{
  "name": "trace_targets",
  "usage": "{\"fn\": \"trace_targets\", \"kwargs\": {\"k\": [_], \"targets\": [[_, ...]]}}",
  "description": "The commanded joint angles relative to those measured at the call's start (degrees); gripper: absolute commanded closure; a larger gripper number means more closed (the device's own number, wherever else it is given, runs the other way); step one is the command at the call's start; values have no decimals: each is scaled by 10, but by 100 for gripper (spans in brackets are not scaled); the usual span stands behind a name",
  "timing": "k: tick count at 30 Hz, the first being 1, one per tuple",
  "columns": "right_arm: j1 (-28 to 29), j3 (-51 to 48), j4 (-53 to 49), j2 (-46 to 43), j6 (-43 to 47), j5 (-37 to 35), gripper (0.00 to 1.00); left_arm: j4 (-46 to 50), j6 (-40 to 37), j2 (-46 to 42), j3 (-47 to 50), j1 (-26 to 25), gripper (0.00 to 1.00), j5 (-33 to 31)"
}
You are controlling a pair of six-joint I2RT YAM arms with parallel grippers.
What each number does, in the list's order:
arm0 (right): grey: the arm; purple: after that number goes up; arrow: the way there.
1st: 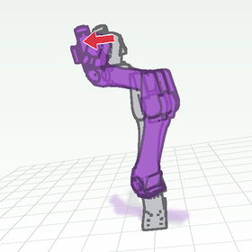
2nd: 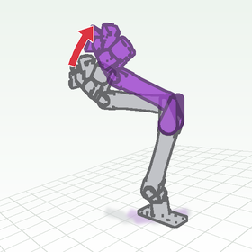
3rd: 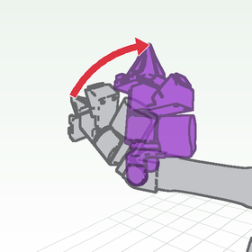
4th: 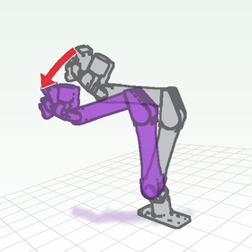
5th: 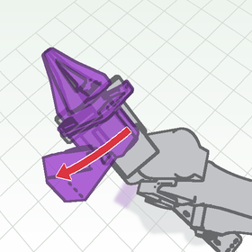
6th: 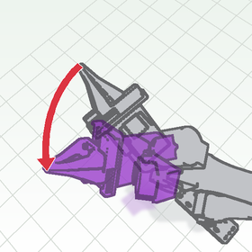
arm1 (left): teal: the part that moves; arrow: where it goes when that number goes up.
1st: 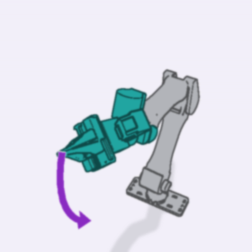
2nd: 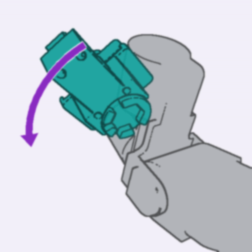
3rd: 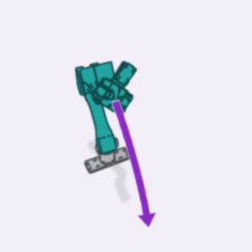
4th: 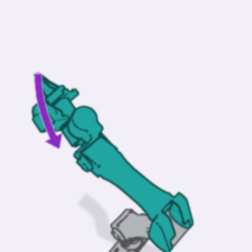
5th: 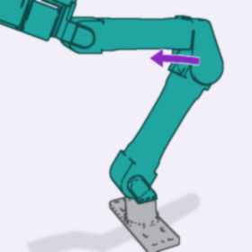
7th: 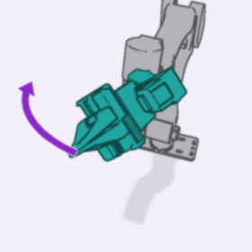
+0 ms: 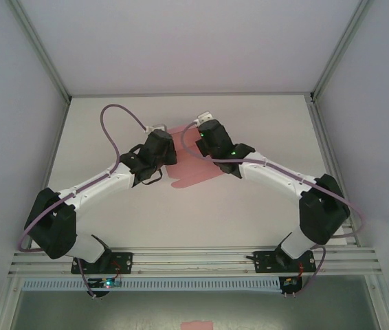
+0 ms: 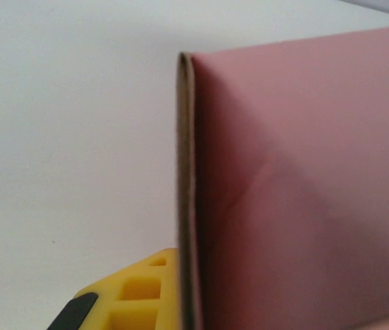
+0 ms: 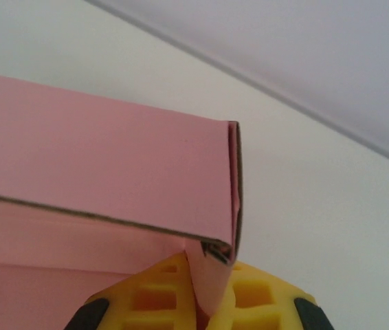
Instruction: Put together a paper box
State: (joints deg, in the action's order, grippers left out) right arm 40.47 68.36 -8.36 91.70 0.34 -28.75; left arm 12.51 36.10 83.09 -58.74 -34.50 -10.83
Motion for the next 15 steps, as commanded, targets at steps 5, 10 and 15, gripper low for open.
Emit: {"fn": "trace_targets", "kwargs": {"k": [5, 10, 15], "targets": [[-47, 24, -91, 64, -2, -433, 100, 34, 20, -39, -11, -6, 100, -1], [-90, -19, -33, 1, -21, -38, 97, 9, 22, -34, -4, -6, 100, 32], [-124, -82, 77, -54, -31, 316, 87, 2, 21, -21, -13, -7, 100, 35]]}}
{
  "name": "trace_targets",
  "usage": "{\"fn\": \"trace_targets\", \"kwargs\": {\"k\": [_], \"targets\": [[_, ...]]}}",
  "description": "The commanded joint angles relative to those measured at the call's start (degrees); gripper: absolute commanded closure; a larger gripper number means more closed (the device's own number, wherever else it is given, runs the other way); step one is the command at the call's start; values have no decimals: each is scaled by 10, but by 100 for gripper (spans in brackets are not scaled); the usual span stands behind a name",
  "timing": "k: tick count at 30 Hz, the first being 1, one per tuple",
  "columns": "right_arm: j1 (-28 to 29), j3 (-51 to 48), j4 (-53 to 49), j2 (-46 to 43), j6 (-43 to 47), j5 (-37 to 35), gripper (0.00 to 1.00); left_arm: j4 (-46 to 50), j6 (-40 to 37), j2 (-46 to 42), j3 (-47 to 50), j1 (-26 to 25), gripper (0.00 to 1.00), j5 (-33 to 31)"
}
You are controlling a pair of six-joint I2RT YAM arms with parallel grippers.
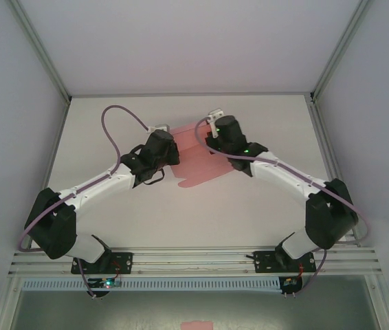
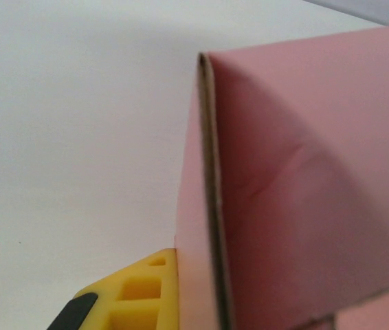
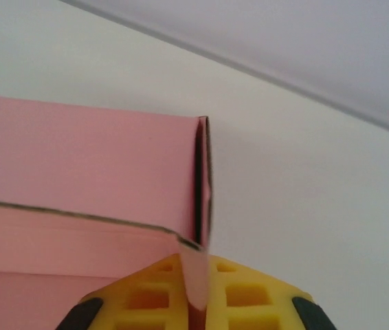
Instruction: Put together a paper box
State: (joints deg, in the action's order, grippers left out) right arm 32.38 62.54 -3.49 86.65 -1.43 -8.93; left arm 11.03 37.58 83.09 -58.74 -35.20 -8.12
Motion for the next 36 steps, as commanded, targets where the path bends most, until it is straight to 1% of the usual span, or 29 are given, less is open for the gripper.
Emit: {"fn": "trace_targets", "kwargs": {"k": [1, 3, 4, 6, 8, 10, 11, 13, 15, 16, 17, 18, 19, 21, 22, 24, 25, 26, 28, 32, 33, 34, 36], "targets": [[-43, -19, 23, -4, -11, 120, 82, 16, 6, -19, -15, 0, 100, 8], [-42, -11, 9, -1, -4, 119, 73, 17, 4, -17, -17, 0, 100, 10], [-42, -10, 6, -1, -4, 114, 73, 18, 4, -16, -18, 0, 100, 11], [-47, -11, 6, -1, -6, 135, 73, 19, 2, -18, -17, 0, 100, 9], [-46, -13, 8, -2, -5, 133, 72, 19, 2, -21, -14, -1, 100, 6], [-45, -8, -1, 1, 3, 132, 63, 18, 3, -24, -11, 0, 100, 3], [-47, -4, -6, 4, 7, 141, 62, 19, 2, -24, -10, 0, 100, 2], [-48, -1, -11, 11, 12, 175, 62, 22, 2, -24, -12, 0, 100, -2], [-52, -1, -10, 16, 14, 226, 63, 25, 0, -25, -15, 0, 100, -4], [-54, 0, -10, 18, 12, 244, 65, 26, 0, -25, -14, 0, 100, -4], [-54, 1, -12, 18, 10, 243, 68, 26, -1, -27, -14, 0, 100, -4], [-53, 1, -14, 18, 10, 233, 74, 26, -1, -28, -13, 0, 100, -5], [-54, 3, -16, 15, 11, 220, 76, 26, 0, -29, -13, 0, 100, -7], [-53, 7, -28, 12, 12, 189, 76, 28, 0, -28, -12, 0, 100, -10], [-53, 11, -36, 11, 12, 169, 76, 30, 0, -28, -13, 0, 100, -11], [-48, 17, -52, 11, 9, 104, 77, 35, 2, -25, -14, 0, 100, -13], [-44, 19, -56, 12, 6, 55, 78, 37, 3, -24, -14, 0, 100, -15], [-37, 23, -64, 16, 4, -13, 85, 39, 3, -25, -14, -1, 100, -18], [-27, 36, -81, 28, -5, -129, 90, 45, 5, -23, -15, -1, 100, -22], [-20, 81, -147, 77, -40, -346, 92, 56, 9, -21, -19, -2, 100, -22], [-20, 93, -165, 91, -46, -391, 92, 58, 9, -21, -19, -3, 100, -22], [-17, 101, -176, 100, -48, -426, 95, 59, 10, -22, -20, -4, 100, -25], [-9, 103, -170, 110, -37, -487, 97, 61, 9, -22, -21, -4, 100, -27]]}}
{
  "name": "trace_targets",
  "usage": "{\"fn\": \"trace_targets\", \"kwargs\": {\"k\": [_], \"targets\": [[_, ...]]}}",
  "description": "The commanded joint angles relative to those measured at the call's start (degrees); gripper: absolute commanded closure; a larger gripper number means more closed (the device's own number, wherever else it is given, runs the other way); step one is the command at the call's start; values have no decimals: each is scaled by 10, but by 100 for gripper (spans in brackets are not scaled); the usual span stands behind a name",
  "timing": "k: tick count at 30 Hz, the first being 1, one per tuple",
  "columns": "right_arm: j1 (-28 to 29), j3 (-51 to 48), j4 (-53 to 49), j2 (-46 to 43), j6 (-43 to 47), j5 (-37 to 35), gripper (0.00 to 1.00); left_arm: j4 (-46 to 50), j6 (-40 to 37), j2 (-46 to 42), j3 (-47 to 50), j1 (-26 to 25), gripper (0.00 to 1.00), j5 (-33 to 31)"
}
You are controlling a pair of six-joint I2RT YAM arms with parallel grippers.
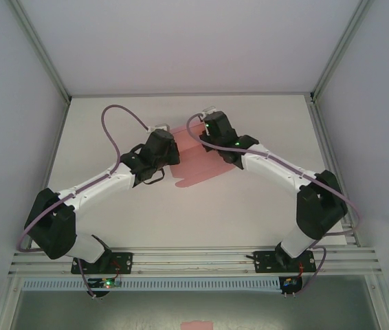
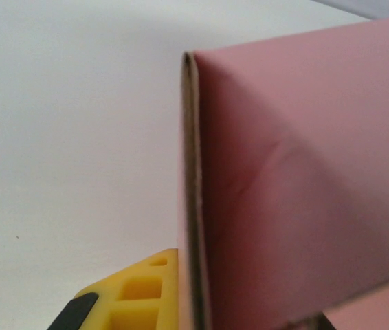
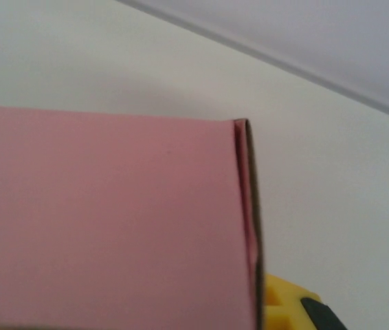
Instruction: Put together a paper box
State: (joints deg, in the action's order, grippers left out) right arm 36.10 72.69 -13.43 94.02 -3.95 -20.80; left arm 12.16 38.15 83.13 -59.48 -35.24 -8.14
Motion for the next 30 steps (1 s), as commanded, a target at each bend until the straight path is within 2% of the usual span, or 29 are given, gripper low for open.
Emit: {"fn": "trace_targets", "kwargs": {"k": [1, 4, 6, 11, 12, 14, 15, 16, 19, 21, 25, 30], "targets": [[-45, 3, -61, 42, 2, -390, 99, 52, 5, -22, -15, -5, 100, -27], [-42, 17, -63, 68, 30, -454, 100, 53, 5, -18, -17, -6, 100, -26], [-44, 13, -58, 66, 32, -404, 100, 52, 4, -13, -22, -7, 100, -23], [-67, -80, 69, -25, 34, -44, 85, 52, -1, -4, -27, -7, 100, -23], [-71, -95, 91, -42, 35, 17, 80, 52, -2, -4, -27, -7, 100, -25], [-82, -126, 142, -79, 32, 142, 62, 53, -4, -1, -29, -6, 100, -23], [-86, -136, 156, -95, 34, 202, 49, 52, -5, -1, -30, -7, 100, -23], [-92, -143, 164, -110, 30, 267, 43, 50, -7, 0, -30, -7, 100, -23], [-101, -156, 180, -147, 4, 382, 35, 51, -7, 1, -29, -7, 100, -28], [-102, -165, 185, -174, -2, 400, 29, 51, -8, 0, -29, -7, 100, -26], [-102, -185, 176, -228, 3, 384, 20, 46, -12, 0, -25, -7, 100, -20], [-102, -207, 149, -269, 5, 360, 23, 48, -12, 2, -28, -6, 100, -17]]}}
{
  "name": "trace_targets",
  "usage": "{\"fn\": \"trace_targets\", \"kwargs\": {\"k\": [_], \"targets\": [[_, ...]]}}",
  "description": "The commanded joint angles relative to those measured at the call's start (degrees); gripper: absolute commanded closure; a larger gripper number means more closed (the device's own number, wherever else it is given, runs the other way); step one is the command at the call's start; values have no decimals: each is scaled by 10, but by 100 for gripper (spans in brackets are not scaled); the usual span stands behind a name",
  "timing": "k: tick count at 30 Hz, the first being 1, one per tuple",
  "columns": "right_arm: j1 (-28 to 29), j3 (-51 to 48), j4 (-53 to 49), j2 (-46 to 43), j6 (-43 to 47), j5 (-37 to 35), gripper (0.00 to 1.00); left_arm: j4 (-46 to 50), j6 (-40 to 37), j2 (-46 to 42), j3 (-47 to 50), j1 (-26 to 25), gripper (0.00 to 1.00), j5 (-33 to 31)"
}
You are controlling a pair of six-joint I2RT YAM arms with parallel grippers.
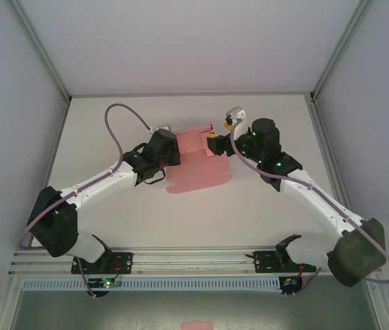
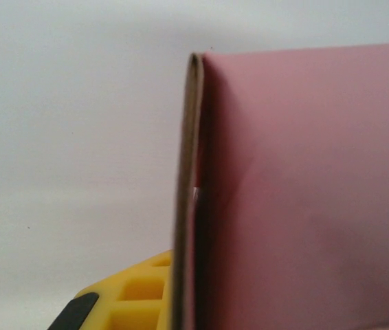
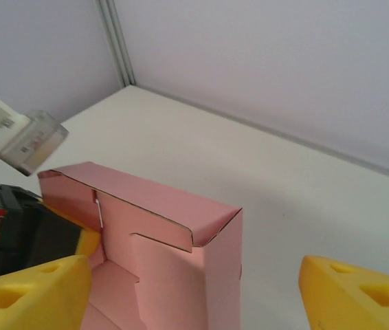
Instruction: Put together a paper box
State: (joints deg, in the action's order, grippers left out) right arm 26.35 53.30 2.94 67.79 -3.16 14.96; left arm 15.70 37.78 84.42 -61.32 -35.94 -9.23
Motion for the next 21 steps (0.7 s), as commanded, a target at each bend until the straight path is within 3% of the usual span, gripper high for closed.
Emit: {"fn": "trace_targets", "kwargs": {"k": [1, 4, 8, 14, 20, 21], "targets": [[-4, -8, -38, -5, 6, 2, 23, 11, -10, -12, -10, 0, 100, -4], [-10, 0, -86, 5, 19, -8, 33, 9, -15, -15, -10, 0, 100, 3], [-43, 11, -103, 36, 29, 63, 38, 8, -22, -19, -10, 0, 100, 10], [-43, 51, -109, 106, 40, 114, 44, 2, -26, -18, -9, 0, 100, 23], [-38, 83, -97, 153, 33, 115, 50, 1, -25, -15, -11, 0, 100, 25], [-35, 86, -97, 158, 32, 114, 57, 0, -26, -14, -11, 1, 100, 26]]}}
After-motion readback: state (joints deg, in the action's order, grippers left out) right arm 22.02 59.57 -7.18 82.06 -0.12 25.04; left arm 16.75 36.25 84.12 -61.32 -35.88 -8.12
